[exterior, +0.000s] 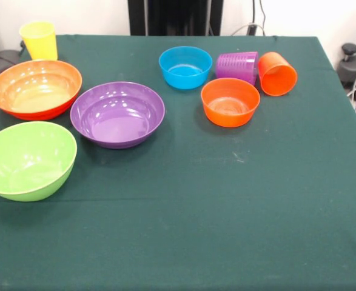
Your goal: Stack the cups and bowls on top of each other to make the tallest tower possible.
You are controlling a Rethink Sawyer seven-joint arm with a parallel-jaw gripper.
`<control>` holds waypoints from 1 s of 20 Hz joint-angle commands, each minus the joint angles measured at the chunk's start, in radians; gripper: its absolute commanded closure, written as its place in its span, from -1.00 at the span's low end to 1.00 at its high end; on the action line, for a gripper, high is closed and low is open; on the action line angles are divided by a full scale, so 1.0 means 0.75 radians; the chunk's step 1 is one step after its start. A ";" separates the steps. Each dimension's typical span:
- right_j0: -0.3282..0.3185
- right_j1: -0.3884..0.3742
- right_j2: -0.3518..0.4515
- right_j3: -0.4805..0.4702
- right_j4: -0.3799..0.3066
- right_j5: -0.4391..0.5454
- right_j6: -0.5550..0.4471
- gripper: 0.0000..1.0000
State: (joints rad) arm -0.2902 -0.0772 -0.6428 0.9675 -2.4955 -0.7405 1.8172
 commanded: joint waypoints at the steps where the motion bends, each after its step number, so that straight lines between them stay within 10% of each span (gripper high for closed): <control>1: -0.012 0.009 0.218 0.092 0.078 0.018 -0.255 1.00; 20: -0.065 0.051 0.221 0.084 0.076 0.043 -0.250 1.00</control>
State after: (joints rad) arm -0.3328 -0.0850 -0.6426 0.9924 -2.4719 -0.7405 1.8172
